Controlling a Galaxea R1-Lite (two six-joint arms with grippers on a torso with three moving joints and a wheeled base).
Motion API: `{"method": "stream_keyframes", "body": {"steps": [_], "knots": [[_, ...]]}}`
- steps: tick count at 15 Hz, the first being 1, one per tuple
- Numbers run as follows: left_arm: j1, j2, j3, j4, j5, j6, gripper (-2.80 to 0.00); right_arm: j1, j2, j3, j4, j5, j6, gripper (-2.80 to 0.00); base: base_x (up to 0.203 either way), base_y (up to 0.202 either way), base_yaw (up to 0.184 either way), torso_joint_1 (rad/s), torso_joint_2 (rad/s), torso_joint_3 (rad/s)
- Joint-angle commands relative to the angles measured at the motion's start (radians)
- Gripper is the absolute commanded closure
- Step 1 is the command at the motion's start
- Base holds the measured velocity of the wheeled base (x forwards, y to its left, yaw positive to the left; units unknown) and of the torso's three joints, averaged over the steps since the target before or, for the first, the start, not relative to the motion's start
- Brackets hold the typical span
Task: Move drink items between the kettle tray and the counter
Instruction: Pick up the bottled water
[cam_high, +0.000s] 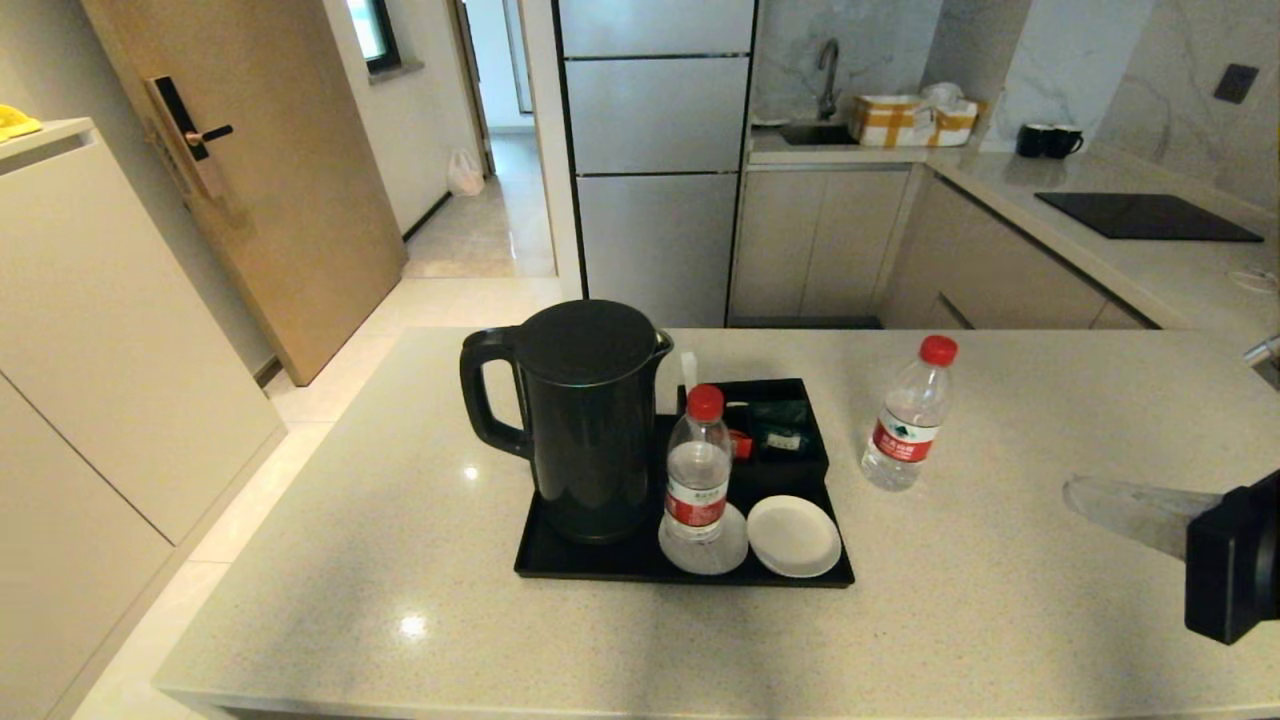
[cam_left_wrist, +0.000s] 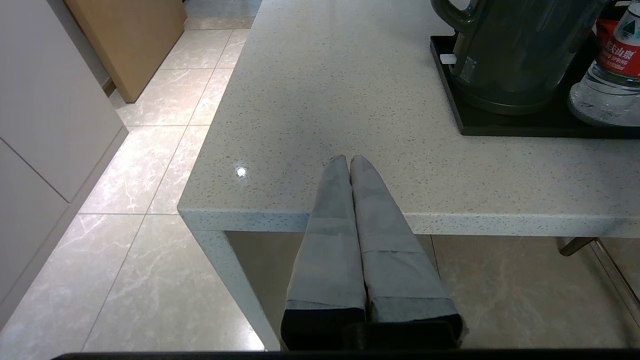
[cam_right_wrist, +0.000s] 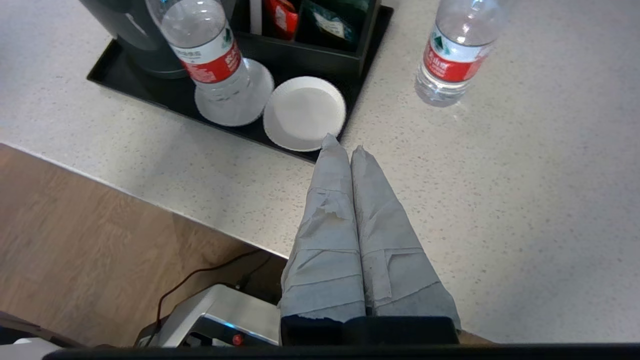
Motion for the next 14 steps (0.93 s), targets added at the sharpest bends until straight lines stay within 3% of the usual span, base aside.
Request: {"method": "stream_keyframes", "body": {"steps": [1, 6, 11, 14], "knots": [[0.000, 0.001, 0.002, 0.000, 0.000, 0.000, 0.00, 0.014, 0.018, 0.012, -0.025, -0.001, 0.008, 0.00, 0.000, 0.000, 0.000, 0.000, 0.00, 0.000], [0.000, 0.001, 0.002, 0.000, 0.000, 0.000, 0.00, 0.078, 0.099, 0.077, -0.284, -0.016, 0.103, 0.00, 0.000, 0.000, 0.000, 0.000, 0.00, 0.000], [0.001, 0.001, 0.002, 0.000, 0.000, 0.000, 0.00, 0.100, 0.314, 0.159, -0.665, -0.039, 0.112, 0.00, 0.000, 0.000, 0.000, 0.000, 0.00, 0.000], [0.000, 0.001, 0.002, 0.000, 0.000, 0.000, 0.00, 0.173, 0.445, 0.175, -0.805, -0.055, 0.110, 0.00, 0.000, 0.000, 0.000, 0.000, 0.00, 0.000]]}}
